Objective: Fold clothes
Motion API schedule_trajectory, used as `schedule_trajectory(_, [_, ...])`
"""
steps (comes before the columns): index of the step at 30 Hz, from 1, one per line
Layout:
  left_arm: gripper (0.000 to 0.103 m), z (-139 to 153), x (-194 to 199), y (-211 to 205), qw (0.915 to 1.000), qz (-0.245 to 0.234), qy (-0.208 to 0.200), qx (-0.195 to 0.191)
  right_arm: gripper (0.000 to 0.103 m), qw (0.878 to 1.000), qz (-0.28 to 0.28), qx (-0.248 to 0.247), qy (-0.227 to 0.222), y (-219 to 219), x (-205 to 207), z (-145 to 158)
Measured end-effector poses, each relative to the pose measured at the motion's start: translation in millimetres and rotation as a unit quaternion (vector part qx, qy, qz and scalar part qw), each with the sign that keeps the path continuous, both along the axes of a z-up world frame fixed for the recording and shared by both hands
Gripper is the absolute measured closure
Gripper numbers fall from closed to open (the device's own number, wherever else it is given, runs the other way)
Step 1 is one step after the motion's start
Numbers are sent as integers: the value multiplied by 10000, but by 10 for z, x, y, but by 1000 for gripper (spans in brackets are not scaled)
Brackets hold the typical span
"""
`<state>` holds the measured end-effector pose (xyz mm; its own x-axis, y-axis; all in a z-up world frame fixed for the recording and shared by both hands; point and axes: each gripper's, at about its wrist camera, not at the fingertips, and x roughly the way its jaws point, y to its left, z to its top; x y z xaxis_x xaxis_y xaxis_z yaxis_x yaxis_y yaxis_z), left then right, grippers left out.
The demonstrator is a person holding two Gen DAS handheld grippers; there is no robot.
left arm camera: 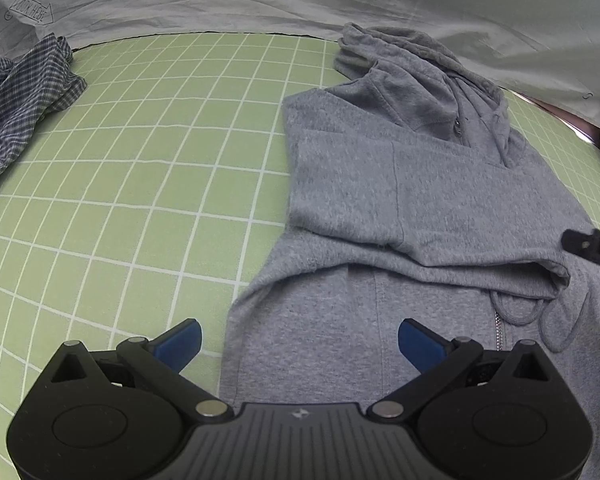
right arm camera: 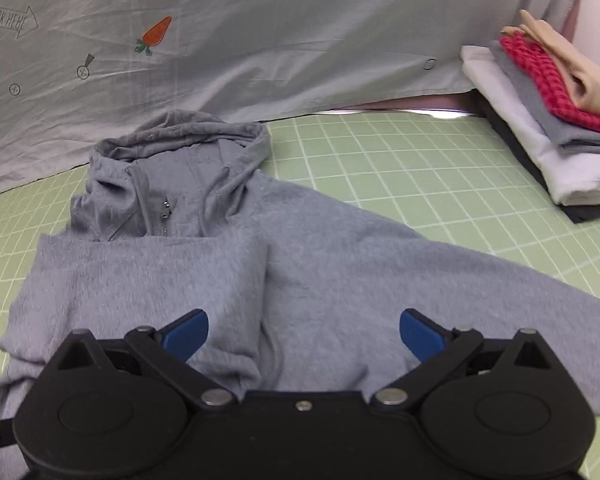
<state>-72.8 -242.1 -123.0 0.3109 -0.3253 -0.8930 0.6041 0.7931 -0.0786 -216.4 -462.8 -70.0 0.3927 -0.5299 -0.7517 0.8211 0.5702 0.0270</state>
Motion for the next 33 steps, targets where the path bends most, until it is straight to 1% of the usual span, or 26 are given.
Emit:
schedule_trajectory(3, [0,9,30,0,10000,40,-19,6,0,9994,31,191,288,22,69,-179])
schedule_trajectory(5, [0,3,51,-6,10000,83,-22,6,0,9989,87,228,394,114,18,-257])
schedule_trajectory(9, [0,-52,86,-55,9999,107,56,66,0,9983,357,164,439,295,-104,-305])
schedule_trajectory(11, [0,-63,73,-91,9999,45,58,98,0,9973,467,85,558,315,-90,-292])
schedule_trajectory(13, [0,-67,47,-119,9999,-44,44,119,0,9978,417,-48,515,302,-99,-218])
schedule_trajectory(16, [0,-82,12,-151,9998,-147,39,163,0,9987,260,-290,318,232,-113,-100])
schedule_trajectory(18, [0,-98,-5,-160,9996,-185,54,198,0,9985,122,-367,392,152,-75,-104])
schedule_trajectory(22, [0,-120,-12,-165,9995,-190,66,255,0,9974,69,-164,695,78,-50,-266])
schedule_trajectory(26, [0,-106,0,-163,9995,-153,29,272,0,9977,151,-162,633,146,-136,-280])
schedule_trajectory(29, [0,-94,-19,-165,9995,-171,2,281,0,9981,190,-230,537,139,-216,-206])
schedule_trajectory(33, [0,-132,-77,-182,9990,-238,20,385,0,9977,23,-605,307,71,-499,-75])
